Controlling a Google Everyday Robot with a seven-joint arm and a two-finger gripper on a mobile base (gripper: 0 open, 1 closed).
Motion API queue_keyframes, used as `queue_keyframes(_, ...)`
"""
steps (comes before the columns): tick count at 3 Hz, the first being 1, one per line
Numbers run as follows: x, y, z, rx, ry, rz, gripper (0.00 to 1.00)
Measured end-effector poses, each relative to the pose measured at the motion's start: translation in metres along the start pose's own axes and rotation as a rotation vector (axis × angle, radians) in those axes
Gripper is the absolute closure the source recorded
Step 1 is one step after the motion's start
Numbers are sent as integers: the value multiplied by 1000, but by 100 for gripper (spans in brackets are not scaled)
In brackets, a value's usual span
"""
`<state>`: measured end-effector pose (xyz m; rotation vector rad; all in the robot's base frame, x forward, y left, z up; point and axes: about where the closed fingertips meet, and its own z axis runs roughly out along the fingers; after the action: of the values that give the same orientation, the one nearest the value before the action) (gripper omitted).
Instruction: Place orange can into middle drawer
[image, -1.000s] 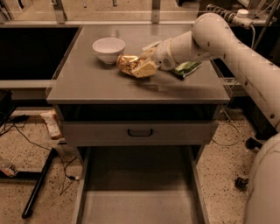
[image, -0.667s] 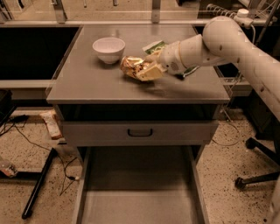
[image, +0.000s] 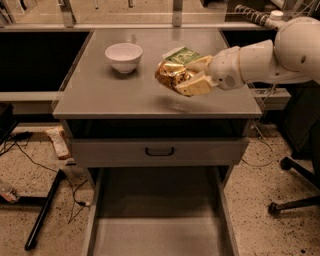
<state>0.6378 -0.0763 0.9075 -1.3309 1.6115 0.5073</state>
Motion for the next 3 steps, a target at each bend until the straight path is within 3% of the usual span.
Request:
queue_keyframes(1, 17, 18, -33, 41, 31, -18, 100)
queue_keyframes(3, 84, 95, -45, 64, 26, 4, 100)
